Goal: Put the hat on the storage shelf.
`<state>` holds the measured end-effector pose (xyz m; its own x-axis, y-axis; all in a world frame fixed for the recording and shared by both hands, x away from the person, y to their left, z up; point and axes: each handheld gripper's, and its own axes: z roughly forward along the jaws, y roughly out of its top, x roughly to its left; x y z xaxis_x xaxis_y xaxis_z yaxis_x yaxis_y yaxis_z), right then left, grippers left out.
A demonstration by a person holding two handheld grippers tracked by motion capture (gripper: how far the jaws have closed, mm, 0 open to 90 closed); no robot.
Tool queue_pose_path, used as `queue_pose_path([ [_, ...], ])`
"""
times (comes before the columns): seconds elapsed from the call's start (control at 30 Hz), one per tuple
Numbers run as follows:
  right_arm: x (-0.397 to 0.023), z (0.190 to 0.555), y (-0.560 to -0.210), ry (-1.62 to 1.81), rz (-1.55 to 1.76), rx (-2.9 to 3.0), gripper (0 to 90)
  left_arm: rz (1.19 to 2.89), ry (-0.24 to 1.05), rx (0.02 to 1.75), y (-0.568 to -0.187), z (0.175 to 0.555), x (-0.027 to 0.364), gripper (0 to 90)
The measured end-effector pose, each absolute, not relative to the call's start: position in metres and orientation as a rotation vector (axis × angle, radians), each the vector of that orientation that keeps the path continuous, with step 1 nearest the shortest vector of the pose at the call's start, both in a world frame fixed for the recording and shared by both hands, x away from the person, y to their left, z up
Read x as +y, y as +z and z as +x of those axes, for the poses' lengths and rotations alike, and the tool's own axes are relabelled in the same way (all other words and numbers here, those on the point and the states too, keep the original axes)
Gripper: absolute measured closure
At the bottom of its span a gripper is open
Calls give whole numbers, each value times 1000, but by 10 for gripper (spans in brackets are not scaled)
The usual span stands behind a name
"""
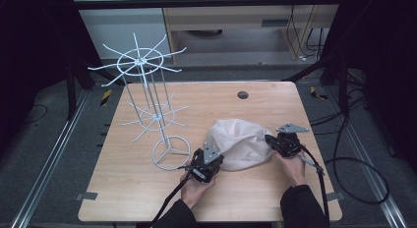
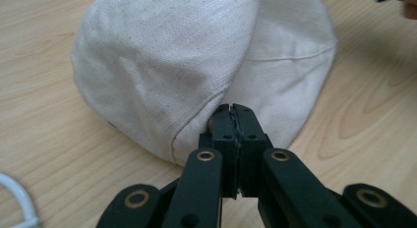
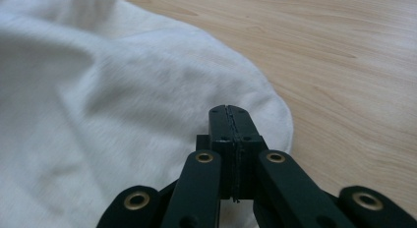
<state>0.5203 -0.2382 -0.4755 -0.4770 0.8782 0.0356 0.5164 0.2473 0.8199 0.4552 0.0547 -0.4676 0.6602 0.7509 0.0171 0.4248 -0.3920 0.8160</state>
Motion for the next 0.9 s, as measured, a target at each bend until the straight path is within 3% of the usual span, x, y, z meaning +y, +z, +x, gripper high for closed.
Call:
queue_pose_path([
  [0.37,-236,495,-483,1091,1227,2208,900,2008,524,973,-472,473,63,883],
  [0.57,-242,486,-470,1124,1193,2154,894,2021,526,934,-462,464,69,832],
  [0.9,-257,470,-434,1206,1090,2109,685,2039,507,848,-432,426,100,681],
])
